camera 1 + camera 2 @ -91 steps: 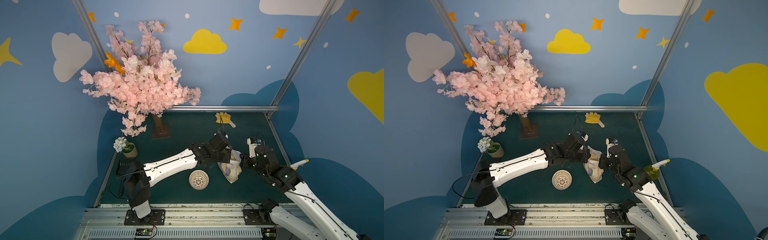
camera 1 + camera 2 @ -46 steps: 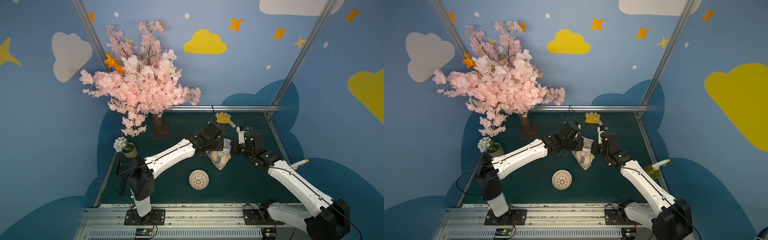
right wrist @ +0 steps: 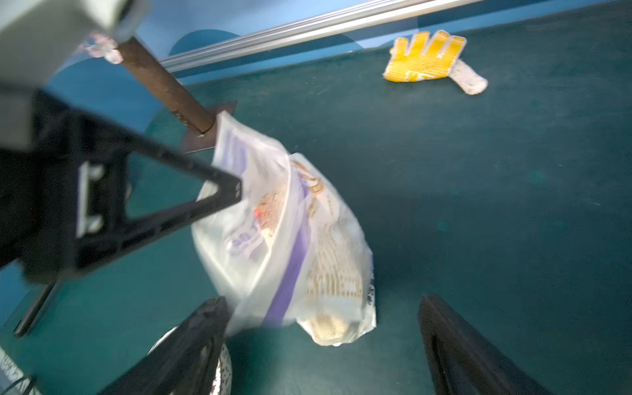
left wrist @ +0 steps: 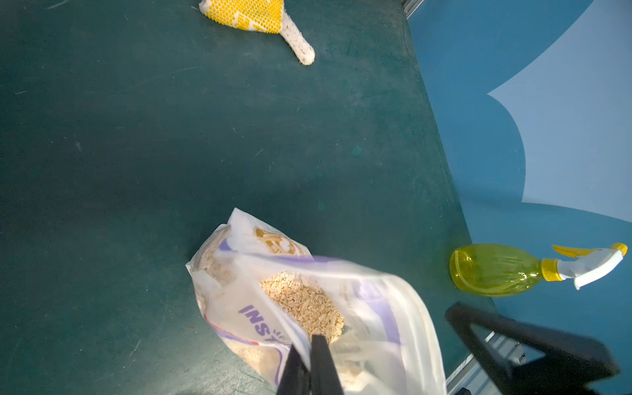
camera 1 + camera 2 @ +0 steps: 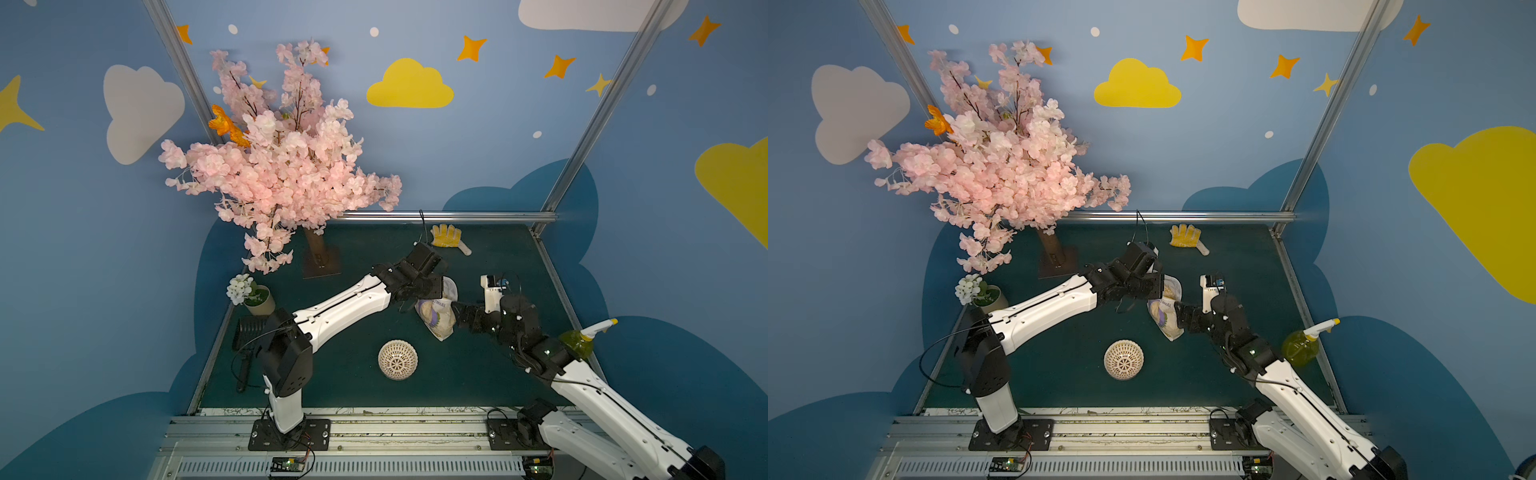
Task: Pour the oats into the breakfast bowl
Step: Open the oats bag at the center of the board, then pick up the oats bag from the center of the board.
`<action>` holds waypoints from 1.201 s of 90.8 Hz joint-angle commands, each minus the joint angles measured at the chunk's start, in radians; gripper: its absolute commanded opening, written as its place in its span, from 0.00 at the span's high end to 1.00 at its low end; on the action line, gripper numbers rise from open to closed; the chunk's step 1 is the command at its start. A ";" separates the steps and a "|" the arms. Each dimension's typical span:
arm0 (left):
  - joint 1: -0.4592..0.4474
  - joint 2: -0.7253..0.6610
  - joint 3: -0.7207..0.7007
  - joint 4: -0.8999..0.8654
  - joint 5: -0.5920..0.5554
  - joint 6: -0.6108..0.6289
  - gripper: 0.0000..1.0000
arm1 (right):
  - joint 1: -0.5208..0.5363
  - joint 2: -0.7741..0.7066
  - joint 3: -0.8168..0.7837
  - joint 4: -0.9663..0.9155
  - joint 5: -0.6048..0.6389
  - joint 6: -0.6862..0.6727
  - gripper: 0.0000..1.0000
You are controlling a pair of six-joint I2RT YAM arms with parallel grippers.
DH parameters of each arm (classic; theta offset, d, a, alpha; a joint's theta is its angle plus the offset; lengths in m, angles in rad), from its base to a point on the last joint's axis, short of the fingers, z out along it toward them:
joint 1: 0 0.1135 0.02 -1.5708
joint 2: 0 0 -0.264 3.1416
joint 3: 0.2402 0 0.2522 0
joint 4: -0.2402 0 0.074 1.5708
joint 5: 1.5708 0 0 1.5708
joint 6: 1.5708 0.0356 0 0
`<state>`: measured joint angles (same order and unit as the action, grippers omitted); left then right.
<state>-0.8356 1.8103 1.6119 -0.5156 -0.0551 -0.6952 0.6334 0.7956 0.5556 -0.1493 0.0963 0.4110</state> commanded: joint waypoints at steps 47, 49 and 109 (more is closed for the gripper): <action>0.007 -0.059 -0.015 0.012 0.028 -0.001 0.97 | 0.204 0.459 -0.313 0.709 0.266 -0.118 0.04; 0.008 -0.060 -0.016 0.012 0.029 -0.001 0.97 | 0.204 0.490 -0.318 0.750 0.261 -0.128 0.04; 0.007 -0.067 -0.018 -0.024 0.019 0.002 0.97 | 0.066 0.967 -0.311 1.516 0.045 -0.259 0.03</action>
<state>-0.8246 1.7859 1.5913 -0.5320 -0.0456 -0.7002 0.7059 1.7287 0.2375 1.1957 0.2180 0.1917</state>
